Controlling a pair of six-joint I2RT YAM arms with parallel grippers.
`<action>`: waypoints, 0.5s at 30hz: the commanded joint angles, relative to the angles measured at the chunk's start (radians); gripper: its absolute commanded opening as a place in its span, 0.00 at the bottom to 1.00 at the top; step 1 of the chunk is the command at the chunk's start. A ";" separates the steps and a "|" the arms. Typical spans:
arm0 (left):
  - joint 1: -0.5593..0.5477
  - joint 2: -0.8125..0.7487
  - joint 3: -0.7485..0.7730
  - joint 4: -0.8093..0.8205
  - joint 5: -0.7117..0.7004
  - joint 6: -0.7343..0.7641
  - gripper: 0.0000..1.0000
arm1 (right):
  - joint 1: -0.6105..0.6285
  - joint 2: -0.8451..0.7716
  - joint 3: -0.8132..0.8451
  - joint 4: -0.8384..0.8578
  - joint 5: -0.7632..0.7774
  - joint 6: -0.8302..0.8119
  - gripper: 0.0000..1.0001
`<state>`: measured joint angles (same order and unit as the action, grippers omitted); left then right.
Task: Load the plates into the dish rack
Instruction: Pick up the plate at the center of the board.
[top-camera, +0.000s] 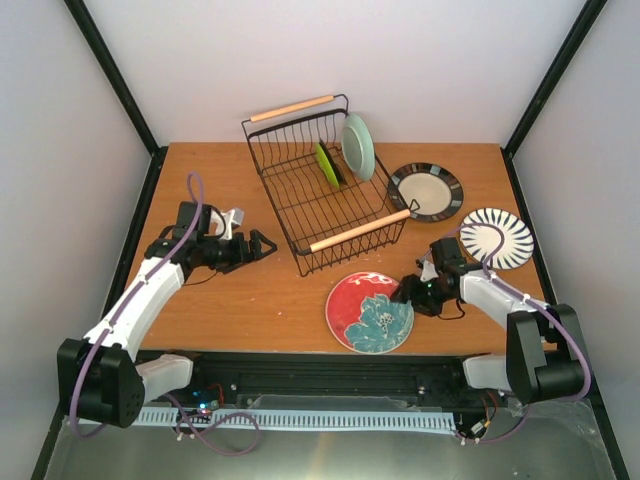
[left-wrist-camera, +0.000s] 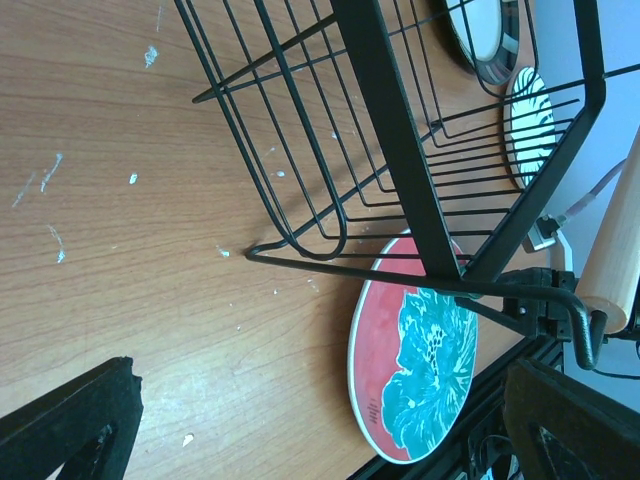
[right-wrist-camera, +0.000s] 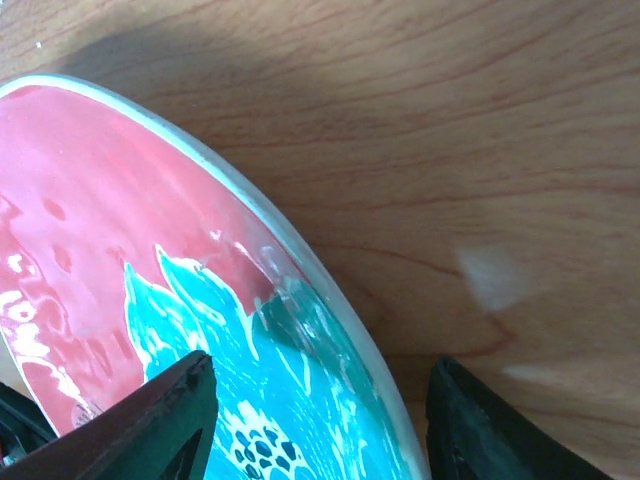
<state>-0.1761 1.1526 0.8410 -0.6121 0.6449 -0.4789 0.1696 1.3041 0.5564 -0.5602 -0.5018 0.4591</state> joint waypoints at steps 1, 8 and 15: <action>-0.007 -0.028 0.012 -0.025 0.008 0.034 1.00 | 0.048 0.030 -0.014 0.036 0.006 0.038 0.55; -0.006 -0.051 0.003 -0.035 -0.005 0.032 1.00 | 0.108 0.138 -0.031 0.140 0.009 0.055 0.13; -0.007 -0.042 0.025 -0.060 -0.019 0.051 1.00 | 0.109 0.205 -0.004 0.197 -0.002 0.036 0.03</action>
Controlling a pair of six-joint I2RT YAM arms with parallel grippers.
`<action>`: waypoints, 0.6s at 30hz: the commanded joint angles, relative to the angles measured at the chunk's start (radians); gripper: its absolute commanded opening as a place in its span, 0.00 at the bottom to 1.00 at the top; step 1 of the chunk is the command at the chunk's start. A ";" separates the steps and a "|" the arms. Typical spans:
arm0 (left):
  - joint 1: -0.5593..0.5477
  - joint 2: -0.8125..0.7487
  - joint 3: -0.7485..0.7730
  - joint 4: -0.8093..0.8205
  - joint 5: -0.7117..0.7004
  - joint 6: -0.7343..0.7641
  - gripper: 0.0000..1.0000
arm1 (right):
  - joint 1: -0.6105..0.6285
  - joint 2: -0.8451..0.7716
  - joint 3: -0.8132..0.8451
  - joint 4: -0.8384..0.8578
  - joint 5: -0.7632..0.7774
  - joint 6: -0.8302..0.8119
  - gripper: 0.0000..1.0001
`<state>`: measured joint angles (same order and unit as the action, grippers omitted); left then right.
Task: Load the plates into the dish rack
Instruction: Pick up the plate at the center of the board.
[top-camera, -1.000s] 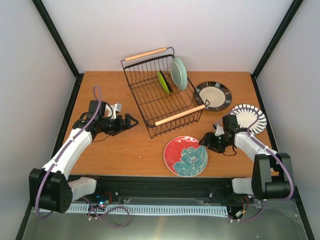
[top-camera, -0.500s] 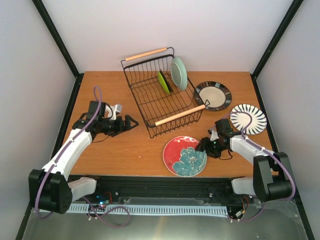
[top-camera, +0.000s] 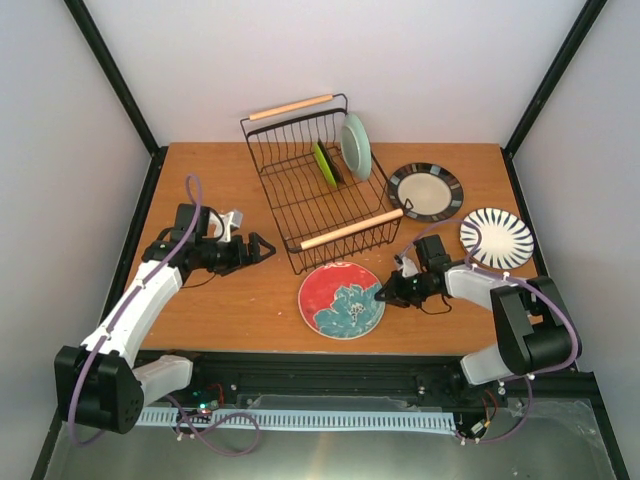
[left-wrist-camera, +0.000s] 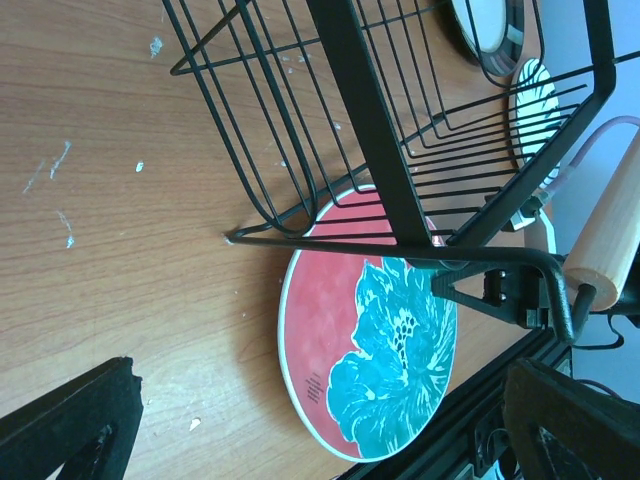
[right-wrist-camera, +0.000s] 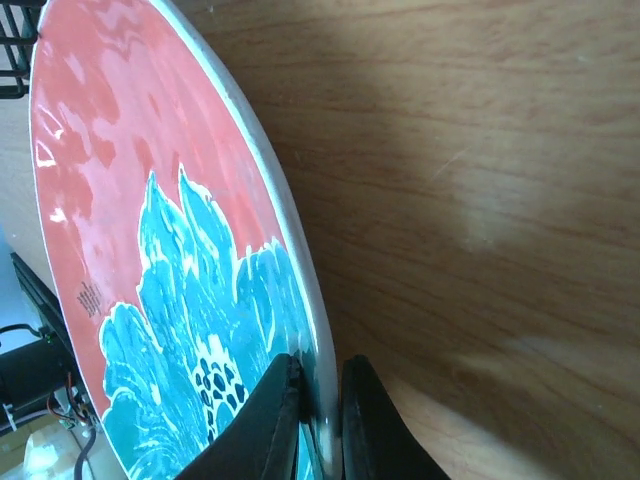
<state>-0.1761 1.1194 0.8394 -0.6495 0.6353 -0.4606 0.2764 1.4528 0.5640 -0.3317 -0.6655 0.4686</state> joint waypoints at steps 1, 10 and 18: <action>-0.006 -0.010 0.024 -0.022 -0.005 0.032 1.00 | 0.002 0.054 -0.007 -0.032 0.152 0.020 0.03; -0.007 -0.080 -0.082 -0.047 0.036 0.002 1.00 | 0.028 0.028 0.074 -0.170 0.074 -0.093 0.03; -0.006 -0.081 -0.083 -0.060 0.035 -0.008 1.00 | 0.108 0.055 0.076 -0.259 0.098 -0.110 0.03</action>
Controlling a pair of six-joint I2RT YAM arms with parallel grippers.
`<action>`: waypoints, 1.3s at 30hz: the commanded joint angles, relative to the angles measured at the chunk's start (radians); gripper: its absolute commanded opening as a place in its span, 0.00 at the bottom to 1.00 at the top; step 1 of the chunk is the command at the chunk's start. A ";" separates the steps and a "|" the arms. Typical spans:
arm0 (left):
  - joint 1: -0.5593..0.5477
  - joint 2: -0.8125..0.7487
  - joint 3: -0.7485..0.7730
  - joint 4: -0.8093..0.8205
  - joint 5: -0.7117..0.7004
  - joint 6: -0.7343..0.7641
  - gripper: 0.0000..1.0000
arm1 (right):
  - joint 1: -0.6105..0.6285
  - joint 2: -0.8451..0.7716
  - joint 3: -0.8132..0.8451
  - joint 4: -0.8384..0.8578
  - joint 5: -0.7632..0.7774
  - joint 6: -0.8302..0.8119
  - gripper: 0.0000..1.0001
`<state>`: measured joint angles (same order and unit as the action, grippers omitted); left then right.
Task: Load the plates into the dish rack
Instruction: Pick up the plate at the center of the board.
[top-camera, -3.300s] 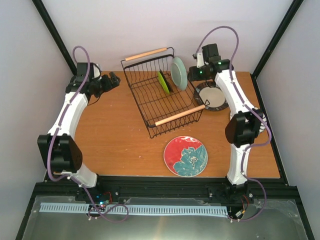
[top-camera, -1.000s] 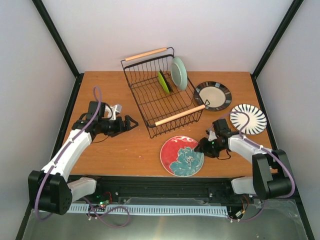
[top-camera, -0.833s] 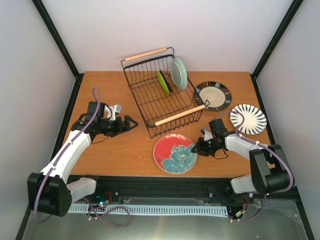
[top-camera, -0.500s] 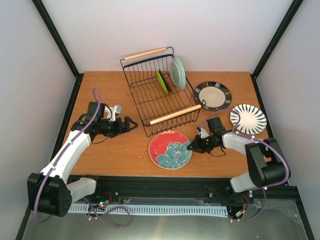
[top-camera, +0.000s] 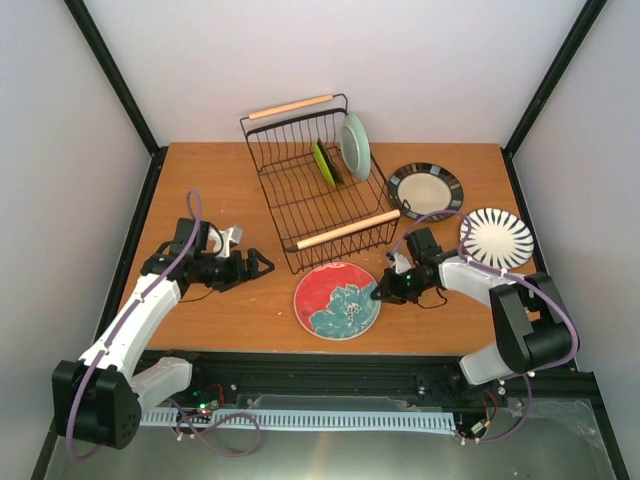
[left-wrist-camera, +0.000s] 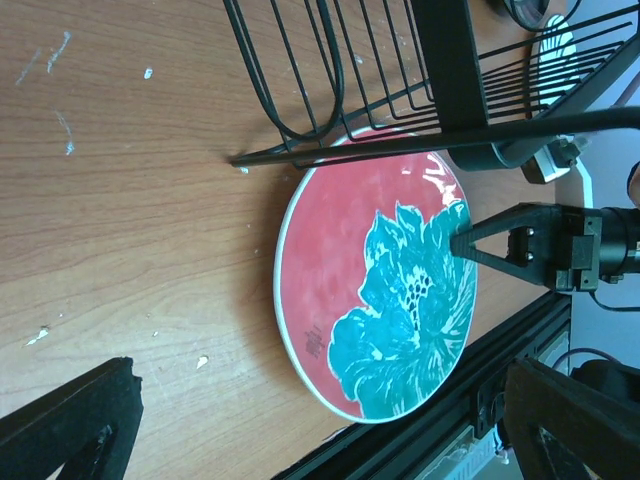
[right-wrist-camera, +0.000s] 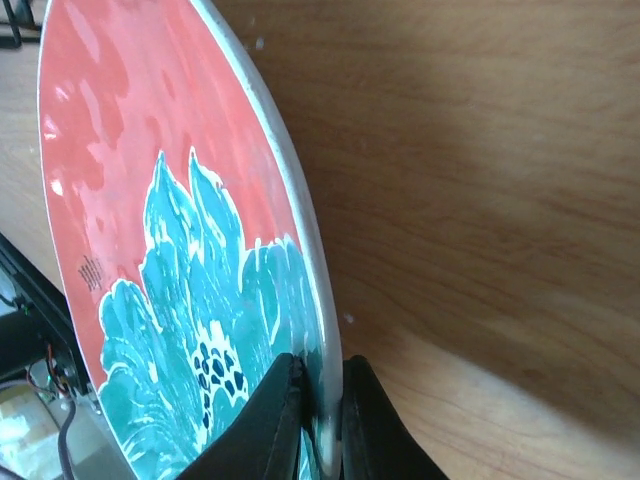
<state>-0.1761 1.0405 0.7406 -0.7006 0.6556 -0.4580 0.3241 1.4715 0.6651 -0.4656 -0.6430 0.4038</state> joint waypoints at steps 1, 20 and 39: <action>-0.006 0.001 0.014 -0.008 0.020 -0.013 1.00 | 0.070 0.036 -0.032 -0.121 0.073 -0.038 0.03; -0.006 -0.086 -0.169 -0.043 0.107 0.030 0.89 | 0.126 0.007 -0.220 0.213 -0.096 0.117 0.03; -0.007 -0.152 -0.289 0.064 0.133 -0.094 0.81 | 0.148 0.013 -0.105 0.269 -0.249 0.180 0.03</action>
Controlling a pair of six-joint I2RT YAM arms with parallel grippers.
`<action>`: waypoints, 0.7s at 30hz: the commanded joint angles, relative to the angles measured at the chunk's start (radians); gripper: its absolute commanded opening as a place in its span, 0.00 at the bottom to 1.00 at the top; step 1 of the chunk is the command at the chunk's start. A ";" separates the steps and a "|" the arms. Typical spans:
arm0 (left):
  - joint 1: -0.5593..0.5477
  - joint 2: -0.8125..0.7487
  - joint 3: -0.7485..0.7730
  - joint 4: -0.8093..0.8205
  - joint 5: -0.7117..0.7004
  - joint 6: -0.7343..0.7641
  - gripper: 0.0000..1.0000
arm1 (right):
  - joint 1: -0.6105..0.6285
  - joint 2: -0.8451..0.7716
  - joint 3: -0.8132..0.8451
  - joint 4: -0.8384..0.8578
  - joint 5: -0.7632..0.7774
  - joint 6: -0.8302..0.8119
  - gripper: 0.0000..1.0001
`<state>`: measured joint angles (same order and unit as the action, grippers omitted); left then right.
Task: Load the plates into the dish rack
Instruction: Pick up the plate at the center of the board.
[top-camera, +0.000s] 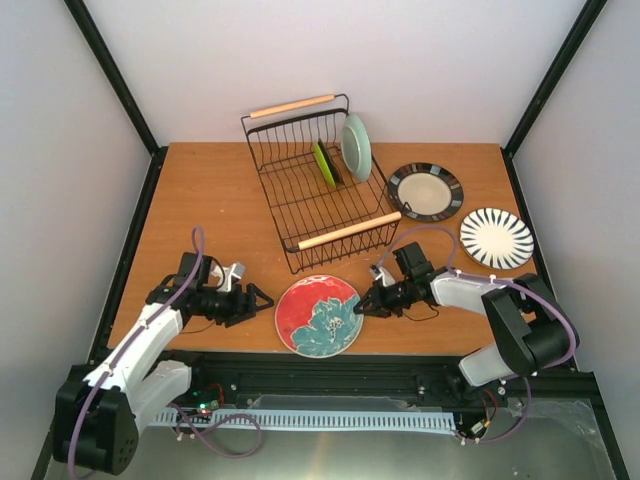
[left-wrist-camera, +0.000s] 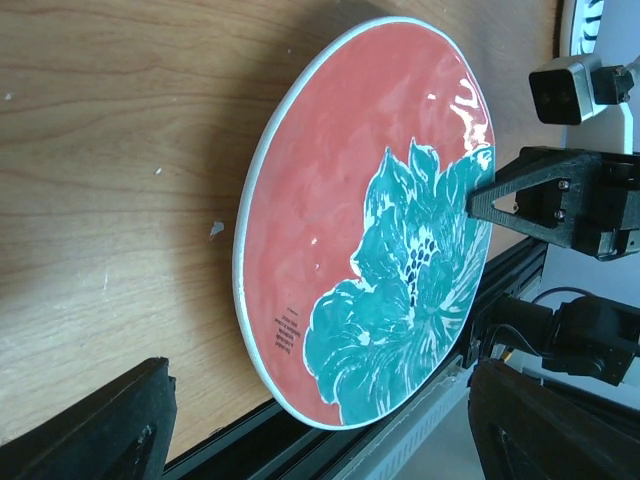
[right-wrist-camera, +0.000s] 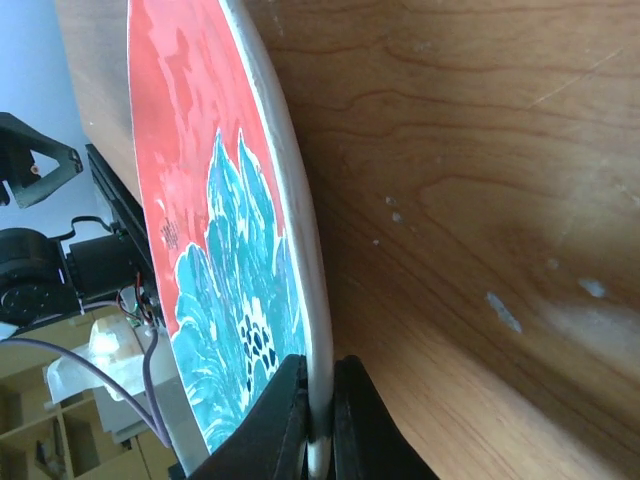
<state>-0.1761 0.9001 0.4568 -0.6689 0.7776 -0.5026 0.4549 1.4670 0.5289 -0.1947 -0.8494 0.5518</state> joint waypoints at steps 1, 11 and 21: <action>-0.007 -0.017 -0.010 0.028 0.006 -0.056 0.81 | 0.018 0.019 0.036 -0.001 -0.047 0.037 0.03; -0.006 -0.047 -0.013 0.006 -0.024 -0.079 0.80 | 0.023 0.022 0.071 0.029 -0.119 0.060 0.03; -0.006 -0.038 -0.027 0.029 -0.018 -0.087 0.79 | 0.023 -0.020 0.074 0.051 -0.157 0.100 0.03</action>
<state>-0.1761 0.8627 0.4324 -0.6640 0.7570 -0.5709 0.4675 1.4960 0.5682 -0.1974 -0.8955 0.6254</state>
